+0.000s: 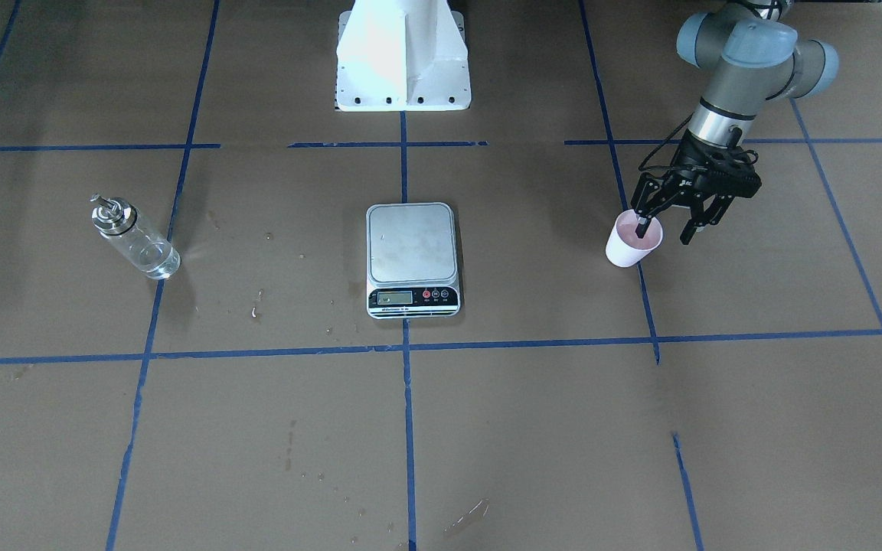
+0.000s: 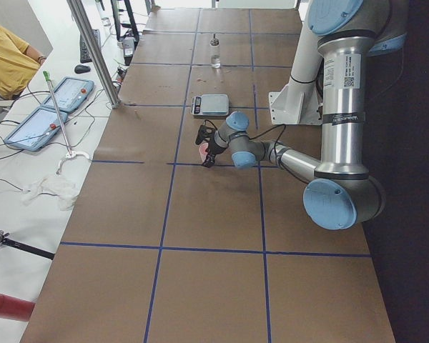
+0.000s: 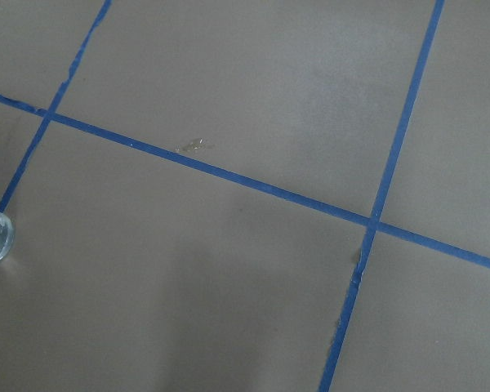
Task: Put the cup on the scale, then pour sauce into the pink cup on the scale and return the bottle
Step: 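Reach the left gripper to the pink cup and grasp it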
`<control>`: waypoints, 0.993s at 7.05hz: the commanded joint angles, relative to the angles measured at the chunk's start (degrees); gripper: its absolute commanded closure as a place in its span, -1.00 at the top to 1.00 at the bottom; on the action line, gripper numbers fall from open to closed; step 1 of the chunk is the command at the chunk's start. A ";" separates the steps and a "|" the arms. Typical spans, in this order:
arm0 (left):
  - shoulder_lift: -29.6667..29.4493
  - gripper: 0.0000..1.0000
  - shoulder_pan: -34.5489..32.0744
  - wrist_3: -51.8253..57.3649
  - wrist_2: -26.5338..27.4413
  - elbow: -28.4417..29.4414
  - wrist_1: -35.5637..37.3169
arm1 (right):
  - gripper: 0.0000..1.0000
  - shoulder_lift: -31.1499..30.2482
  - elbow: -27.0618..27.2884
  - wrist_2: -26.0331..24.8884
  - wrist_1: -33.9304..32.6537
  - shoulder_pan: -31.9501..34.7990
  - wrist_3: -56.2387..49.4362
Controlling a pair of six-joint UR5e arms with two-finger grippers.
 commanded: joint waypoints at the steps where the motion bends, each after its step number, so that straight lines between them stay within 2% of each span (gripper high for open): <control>1: -0.08 -1.00 0.21 0.04 0.04 -0.08 0.53 | 1.00 -0.03 -0.03 0.00 0.00 0.00 -0.07; 3: -0.34 -1.00 0.21 0.57 -0.40 -0.08 0.61 | 1.00 -0.03 -0.03 0.00 0.00 0.00 -0.07; 4: -2.17 -1.00 0.21 0.66 -0.40 -0.17 2.88 | 1.00 -0.03 -0.03 0.00 0.00 0.00 -0.16; 5: -4.45 -1.00 0.21 0.66 -0.49 -1.48 6.73 | 1.00 -0.21 -0.03 0.00 0.00 0.00 -0.16; 7: -13.03 -1.00 0.21 0.05 -0.58 -6.30 21.62 | 1.00 -0.30 -0.03 0.00 0.00 0.00 -0.16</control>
